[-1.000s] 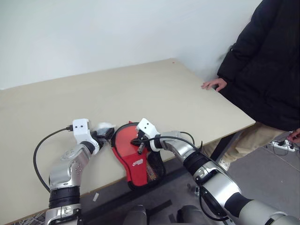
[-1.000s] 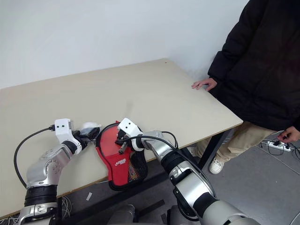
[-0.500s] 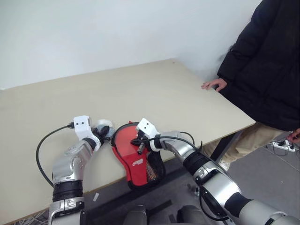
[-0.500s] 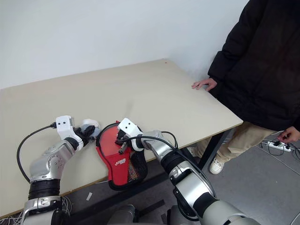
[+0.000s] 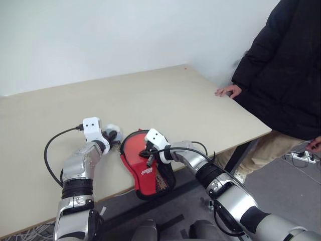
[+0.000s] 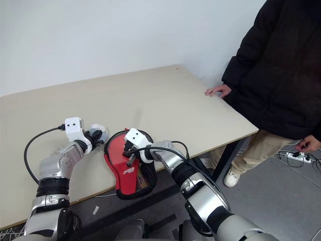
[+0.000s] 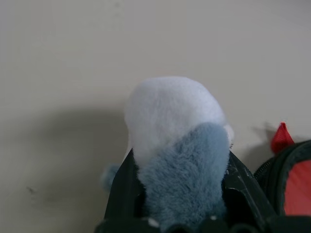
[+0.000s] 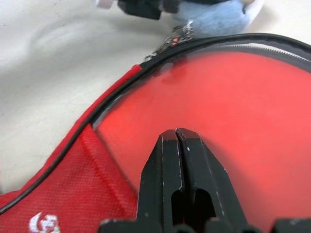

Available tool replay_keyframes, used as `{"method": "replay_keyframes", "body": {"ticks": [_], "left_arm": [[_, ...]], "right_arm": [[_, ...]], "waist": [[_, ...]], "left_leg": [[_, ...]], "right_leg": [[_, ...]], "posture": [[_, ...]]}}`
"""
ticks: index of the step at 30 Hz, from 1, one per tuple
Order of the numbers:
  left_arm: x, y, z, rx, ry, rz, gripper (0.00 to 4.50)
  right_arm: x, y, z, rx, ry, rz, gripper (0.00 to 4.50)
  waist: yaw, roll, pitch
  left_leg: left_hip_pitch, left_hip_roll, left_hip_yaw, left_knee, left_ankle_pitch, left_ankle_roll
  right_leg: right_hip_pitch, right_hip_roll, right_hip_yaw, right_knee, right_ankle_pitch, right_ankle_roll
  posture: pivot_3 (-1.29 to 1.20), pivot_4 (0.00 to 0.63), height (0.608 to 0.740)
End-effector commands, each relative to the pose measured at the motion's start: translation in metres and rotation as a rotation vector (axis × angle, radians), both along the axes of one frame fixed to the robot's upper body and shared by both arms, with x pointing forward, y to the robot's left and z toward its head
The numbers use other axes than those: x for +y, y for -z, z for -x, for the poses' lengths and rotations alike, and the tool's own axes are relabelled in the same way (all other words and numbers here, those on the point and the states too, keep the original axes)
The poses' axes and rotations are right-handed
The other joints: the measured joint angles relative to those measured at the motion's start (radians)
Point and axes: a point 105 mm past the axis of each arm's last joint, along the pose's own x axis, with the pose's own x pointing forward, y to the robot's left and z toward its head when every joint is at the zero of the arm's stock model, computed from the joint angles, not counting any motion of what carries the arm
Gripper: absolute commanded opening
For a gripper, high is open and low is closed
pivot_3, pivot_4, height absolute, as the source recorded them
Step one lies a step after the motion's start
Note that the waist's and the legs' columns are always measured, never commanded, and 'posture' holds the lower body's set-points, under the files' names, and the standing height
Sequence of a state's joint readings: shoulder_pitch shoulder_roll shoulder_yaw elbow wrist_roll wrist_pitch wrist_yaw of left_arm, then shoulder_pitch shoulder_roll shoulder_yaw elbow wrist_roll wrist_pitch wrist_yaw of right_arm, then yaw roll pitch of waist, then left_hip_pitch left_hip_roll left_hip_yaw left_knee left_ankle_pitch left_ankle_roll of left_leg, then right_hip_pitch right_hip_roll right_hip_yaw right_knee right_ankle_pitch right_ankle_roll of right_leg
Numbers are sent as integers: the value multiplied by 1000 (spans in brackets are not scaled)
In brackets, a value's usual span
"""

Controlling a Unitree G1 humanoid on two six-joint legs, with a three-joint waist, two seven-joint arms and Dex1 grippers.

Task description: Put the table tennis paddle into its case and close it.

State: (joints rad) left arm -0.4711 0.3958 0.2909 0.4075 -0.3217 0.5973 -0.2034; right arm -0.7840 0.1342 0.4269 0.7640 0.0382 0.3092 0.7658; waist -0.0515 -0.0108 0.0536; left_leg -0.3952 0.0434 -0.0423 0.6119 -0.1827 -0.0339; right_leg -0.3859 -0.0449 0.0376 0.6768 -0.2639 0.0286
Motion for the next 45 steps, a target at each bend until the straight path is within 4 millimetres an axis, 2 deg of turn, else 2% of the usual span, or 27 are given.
{"method": "replay_keyframes", "body": {"ticks": [1, 8, 14, 25, 38, 42, 45], "left_arm": [[7, -32, -15, -93, -36, -29, 800], [20, -49, -27, -137, -78, -40, 800], [16, -58, -42, -167, -57, -47, 800], [-22, -68, -71, -222, 66, -75, 800], [-66, -87, -91, -293, 165, -97, 800], [-97, -86, -85, -320, 390, -102, 800], [-104, -82, -77, -319, 510, -136, 800]], "right_arm": [[40, -15, 26, 16, -98, -60, 0], [41, -12, 30, 24, -104, -56, 0], [42, -12, 32, 28, -111, -54, 0], [42, -10, 36, 32, -117, -50, 0], [42, -9, 37, 34, -115, -47, 0], [42, -10, 36, 34, -113, -48, 0], [42, -10, 36, 34, -111, -48, 0]], "waist": [[0, 0, 0], [-2, -1, 0], [-2, -1, 0], [-2, -3, 0], [-2, -4, 1], [-2, -4, 1], [-2, -4, 1]], "left_leg": [[0, 0, 0, 0, 0, 0], [-1, 0, -1, 0, 1, -1], [-6, 1, -4, -2, 4, 1], [-7, 1, -4, -2, 2, -2], [-10, 1, -4, -2, 4, 1], [-16, 1, -4, -1, 4, 1], [-18, 1, -4, -1, 4, 1]], "right_leg": [[0, 0, 0, 0, 0, 0], [-2, 2, 1, 0, 1, 1], [-5, 7, 5, -1, 1, 5], [-6, 7, 5, -2, 1, 5], [-8, 7, 5, -2, 1, 6], [-14, 8, 5, -1, 1, 6], [-16, 8, 5, -1, 1, 6]], "posture": [[0, 0, 740], [0, 0, 740], [0, 0, 740], [0, 0, 740], [0, 0, 740], [0, 0, 740], [0, 0, 740]]}}
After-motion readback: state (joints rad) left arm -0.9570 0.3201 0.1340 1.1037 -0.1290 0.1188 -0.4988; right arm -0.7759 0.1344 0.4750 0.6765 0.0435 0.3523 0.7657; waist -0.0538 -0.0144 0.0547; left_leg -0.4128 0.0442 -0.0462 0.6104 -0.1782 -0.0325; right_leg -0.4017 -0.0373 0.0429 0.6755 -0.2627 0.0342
